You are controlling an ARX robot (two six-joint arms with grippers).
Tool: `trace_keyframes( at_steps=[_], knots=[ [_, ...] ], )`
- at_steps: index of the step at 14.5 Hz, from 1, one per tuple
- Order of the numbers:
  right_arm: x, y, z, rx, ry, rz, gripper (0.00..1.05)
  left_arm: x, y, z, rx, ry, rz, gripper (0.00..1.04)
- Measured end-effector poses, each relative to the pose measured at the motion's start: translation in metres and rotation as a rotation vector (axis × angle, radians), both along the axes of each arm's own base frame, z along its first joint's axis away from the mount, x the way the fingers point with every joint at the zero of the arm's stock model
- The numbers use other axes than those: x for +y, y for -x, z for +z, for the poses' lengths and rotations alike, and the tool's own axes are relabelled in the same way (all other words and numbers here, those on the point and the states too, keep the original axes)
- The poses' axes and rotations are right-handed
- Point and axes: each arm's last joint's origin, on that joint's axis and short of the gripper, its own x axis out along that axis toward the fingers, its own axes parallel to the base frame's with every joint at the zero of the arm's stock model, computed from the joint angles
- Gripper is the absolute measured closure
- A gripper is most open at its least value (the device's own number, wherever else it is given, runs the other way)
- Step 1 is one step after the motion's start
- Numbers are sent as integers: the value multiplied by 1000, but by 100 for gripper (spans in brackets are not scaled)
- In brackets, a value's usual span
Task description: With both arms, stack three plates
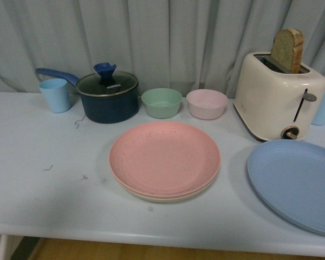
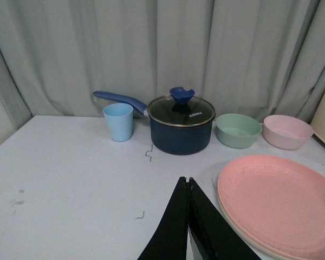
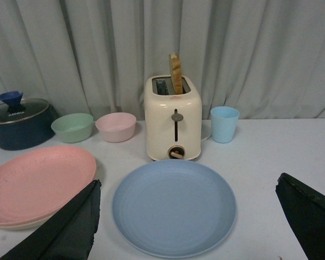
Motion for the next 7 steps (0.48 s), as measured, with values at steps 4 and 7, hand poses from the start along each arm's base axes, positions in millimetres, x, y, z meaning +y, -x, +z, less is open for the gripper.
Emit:
trace_keyframes(
  at_steps=[4, 7],
  knots=[
    [0, 0, 0, 0, 0, 0, 6, 20, 22, -15, -1, 2, -3, 103],
    [0, 0, 0, 0, 0, 0, 6, 29, 30, -10, -21, 4, -23, 103]
  ],
)
